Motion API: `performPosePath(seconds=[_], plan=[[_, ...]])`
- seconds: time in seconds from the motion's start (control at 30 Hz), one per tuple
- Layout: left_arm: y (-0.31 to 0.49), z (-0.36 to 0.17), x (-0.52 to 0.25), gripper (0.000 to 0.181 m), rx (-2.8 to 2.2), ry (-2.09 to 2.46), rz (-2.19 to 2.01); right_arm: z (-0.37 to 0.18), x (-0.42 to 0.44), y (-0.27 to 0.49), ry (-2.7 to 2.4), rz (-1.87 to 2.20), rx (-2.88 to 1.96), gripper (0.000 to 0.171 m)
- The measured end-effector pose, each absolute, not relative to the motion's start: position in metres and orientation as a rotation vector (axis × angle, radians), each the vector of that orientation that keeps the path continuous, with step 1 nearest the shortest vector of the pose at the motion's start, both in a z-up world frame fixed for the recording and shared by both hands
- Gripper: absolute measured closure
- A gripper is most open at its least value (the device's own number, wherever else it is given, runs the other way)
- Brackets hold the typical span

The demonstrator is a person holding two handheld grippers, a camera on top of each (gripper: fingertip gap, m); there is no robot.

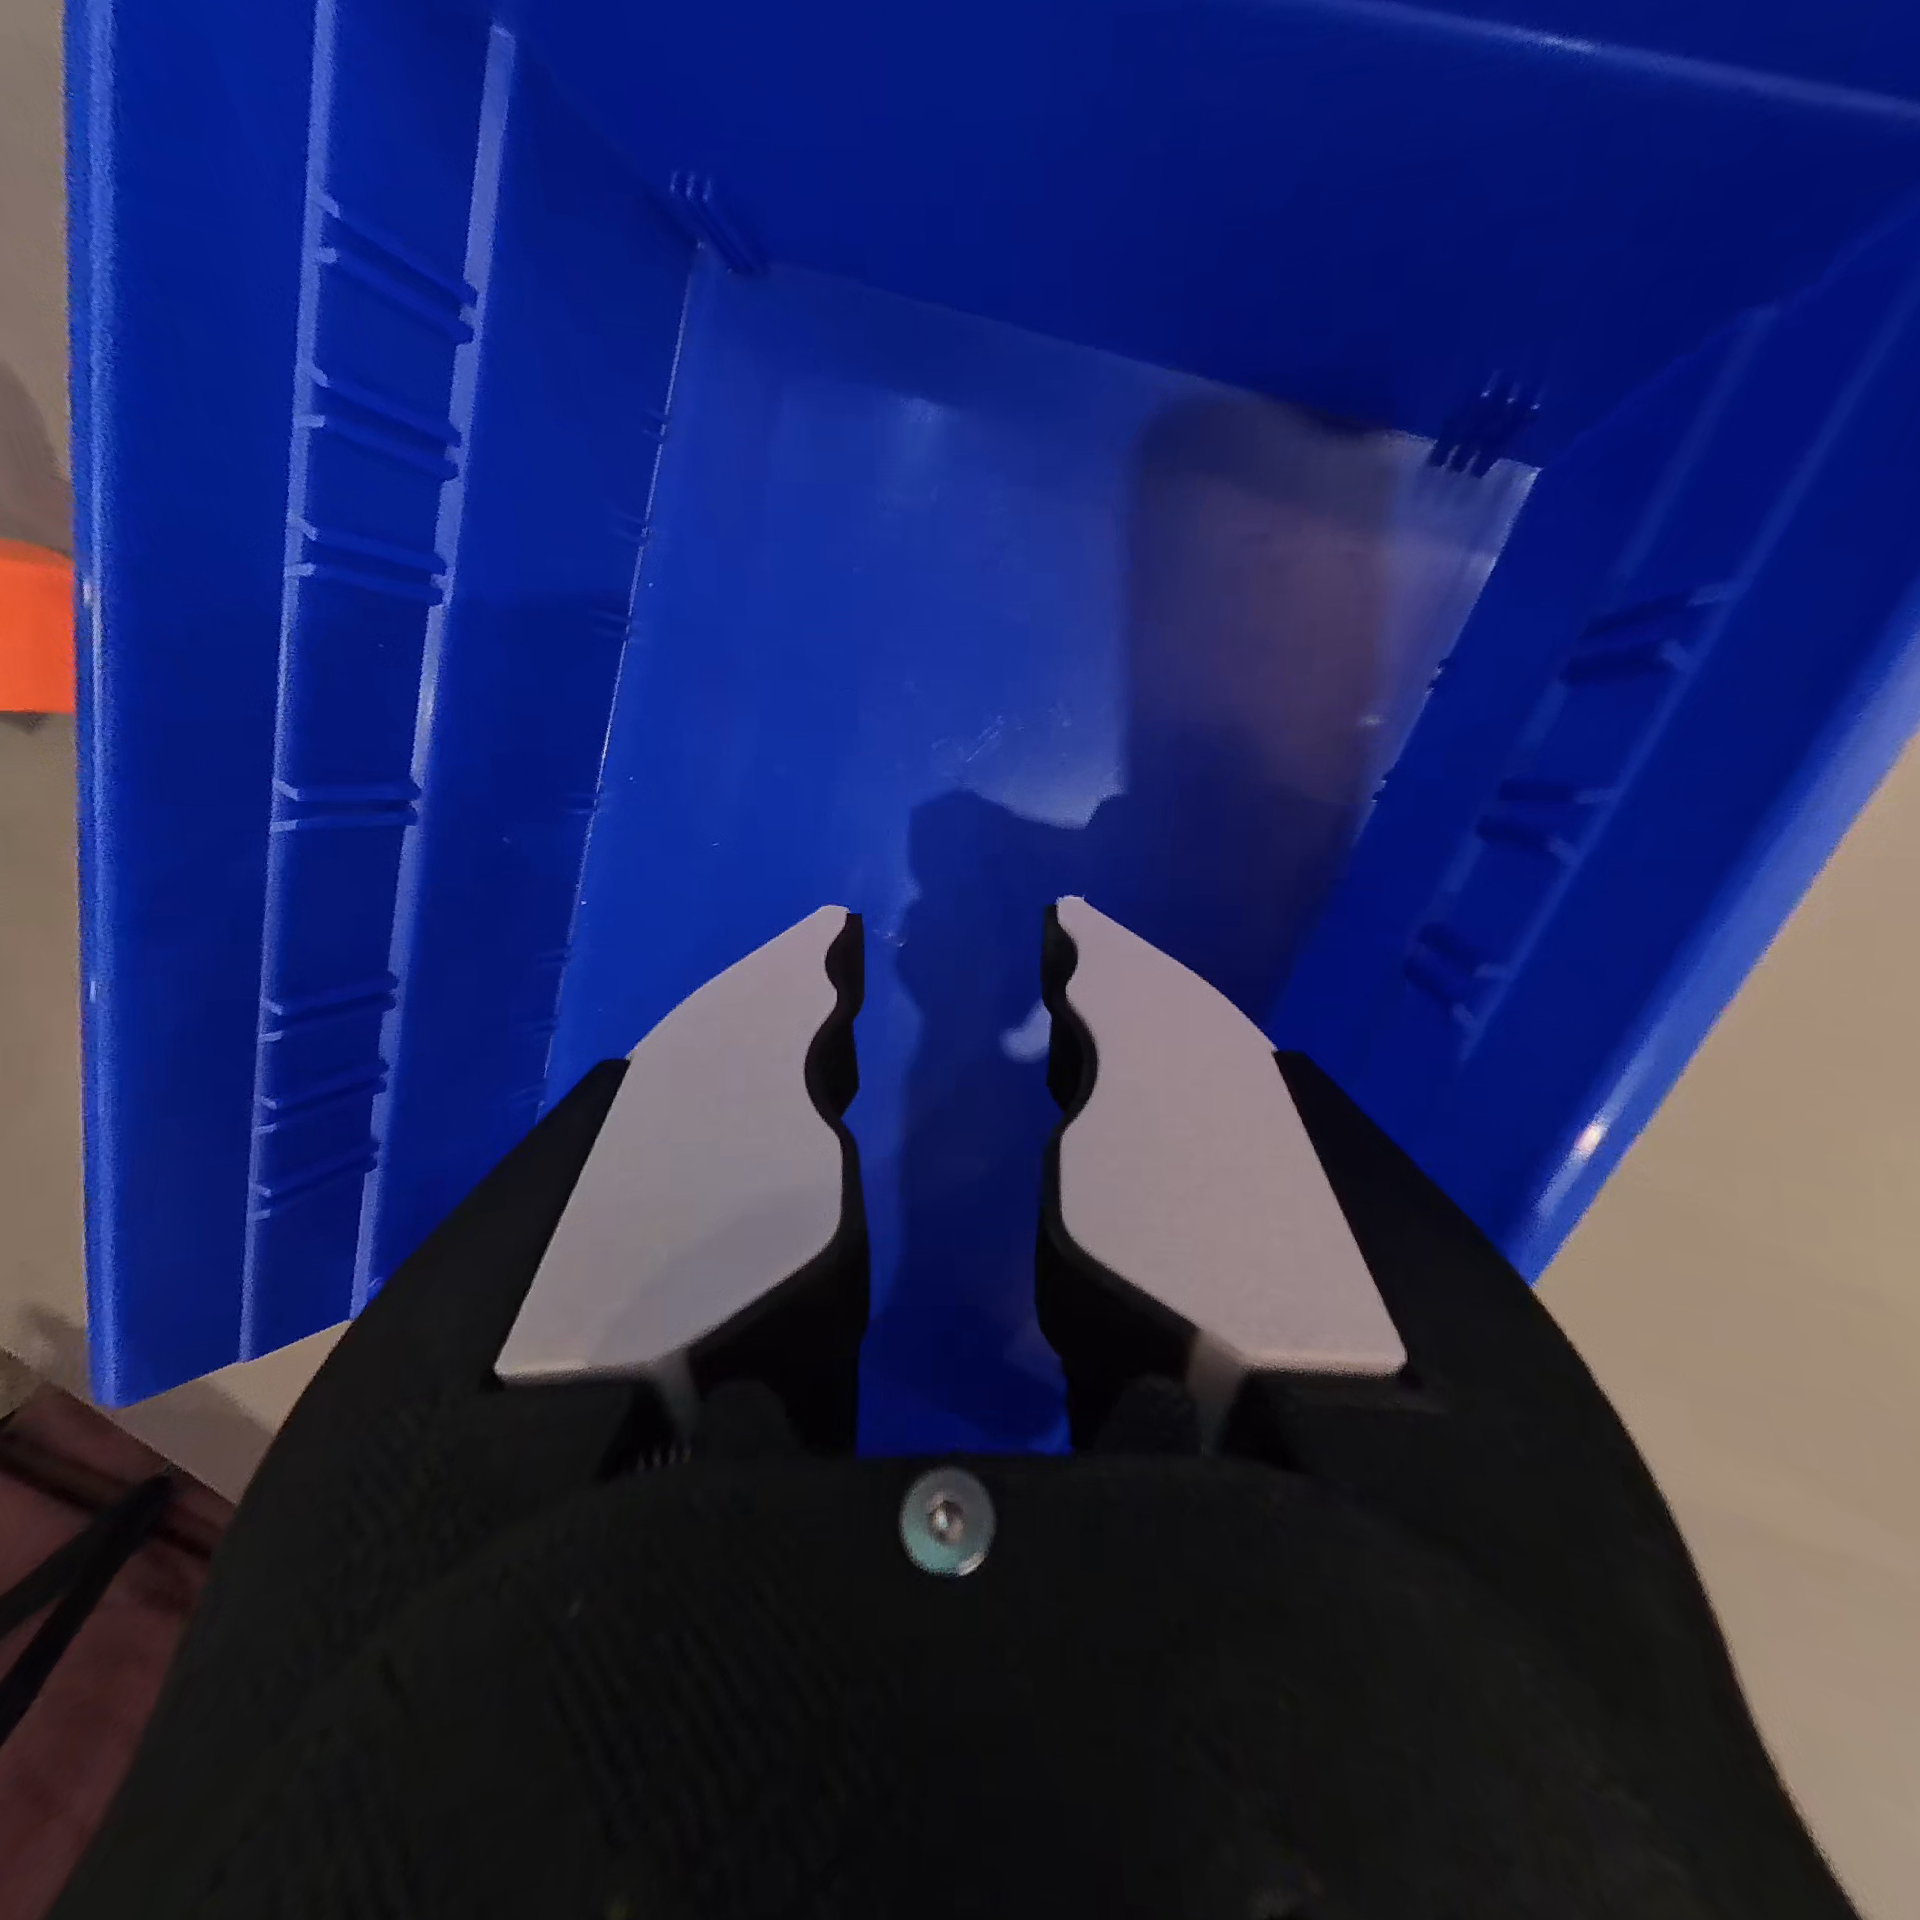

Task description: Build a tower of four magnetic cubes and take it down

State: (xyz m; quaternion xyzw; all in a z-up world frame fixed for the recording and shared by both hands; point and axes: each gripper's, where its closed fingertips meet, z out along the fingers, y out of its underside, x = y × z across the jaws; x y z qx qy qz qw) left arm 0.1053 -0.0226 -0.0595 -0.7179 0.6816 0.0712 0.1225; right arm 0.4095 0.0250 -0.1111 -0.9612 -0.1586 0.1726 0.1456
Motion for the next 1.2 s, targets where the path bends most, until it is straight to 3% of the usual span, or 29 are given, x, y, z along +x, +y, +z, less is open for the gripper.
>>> performPosePath(seconds=[0.13, 0.27, 0.43, 0.67, 0.83, 0.9, 1.03, 1.2], plan=[[-0.020, -0.052, 0.106, 0.131, -2.096, 1.937, 0.142, -0.111, 0.410, 0.025, -0.453, 0.496, -2.764, 0.136], [-0.011, -0.007, 0.099, 0.129, -2.037, 1.739, -0.025, -0.108, 0.411, 0.026, -0.455, 0.486, -2.753, 0.136], [0.035, 0.032, 0.008, 0.136, -2.145, 1.303, -0.077, -0.102, 0.411, 0.028, -0.459, 0.469, -2.724, 0.135], [0.078, -0.024, -0.133, 0.133, -2.445, 0.804, -0.101, -0.100, 0.410, 0.028, -0.468, 0.439, -2.725, 0.136], [0.068, -0.074, -0.161, 0.131, -2.438, 1.184, 0.080, -0.101, 0.409, 0.028, -0.476, 0.432, -2.728, 0.136], [0.073, -0.082, -0.165, 0.140, -2.357, 1.307, 0.167, -0.102, 0.409, 0.028, -0.474, 0.420, -2.733, 0.136], [0.074, -0.100, -0.157, 0.128, -2.387, 1.415, 0.088, -0.105, 0.409, 0.026, -0.489, 0.397, -2.749, 0.136], [0.075, -0.128, -0.165, 0.129, -2.432, 1.529, 0.127, -0.108, 0.412, 0.026, -0.484, 0.365, -2.767, 0.136]])
